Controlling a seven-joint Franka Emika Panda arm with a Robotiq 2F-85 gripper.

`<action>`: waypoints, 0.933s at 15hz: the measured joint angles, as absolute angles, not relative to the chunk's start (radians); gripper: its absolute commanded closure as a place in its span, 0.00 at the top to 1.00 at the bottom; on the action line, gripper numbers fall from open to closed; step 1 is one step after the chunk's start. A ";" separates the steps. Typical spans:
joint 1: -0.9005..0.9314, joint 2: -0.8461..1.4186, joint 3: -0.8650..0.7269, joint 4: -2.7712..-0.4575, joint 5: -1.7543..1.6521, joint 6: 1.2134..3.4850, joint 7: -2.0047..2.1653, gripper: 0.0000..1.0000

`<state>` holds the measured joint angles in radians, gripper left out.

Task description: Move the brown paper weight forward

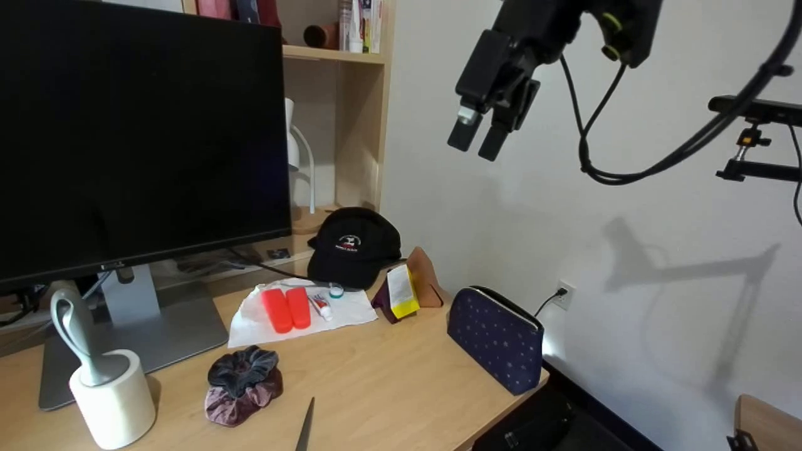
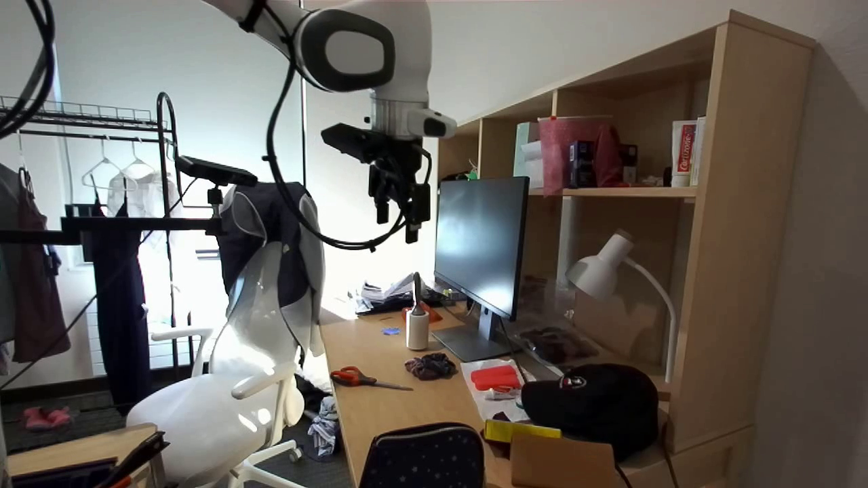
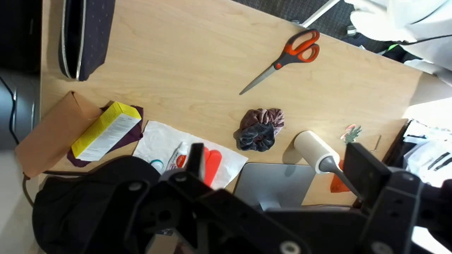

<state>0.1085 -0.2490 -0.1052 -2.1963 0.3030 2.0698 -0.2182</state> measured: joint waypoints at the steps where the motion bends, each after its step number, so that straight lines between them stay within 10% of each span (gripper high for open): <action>1: 0.108 -0.204 -0.104 -2.157 0.307 2.058 -0.216 1.00; 14: 0.035 0.314 -0.097 -1.701 0.205 1.958 0.286 1.00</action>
<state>0.0349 0.3142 -0.0970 -1.7007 0.2049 1.9579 0.2856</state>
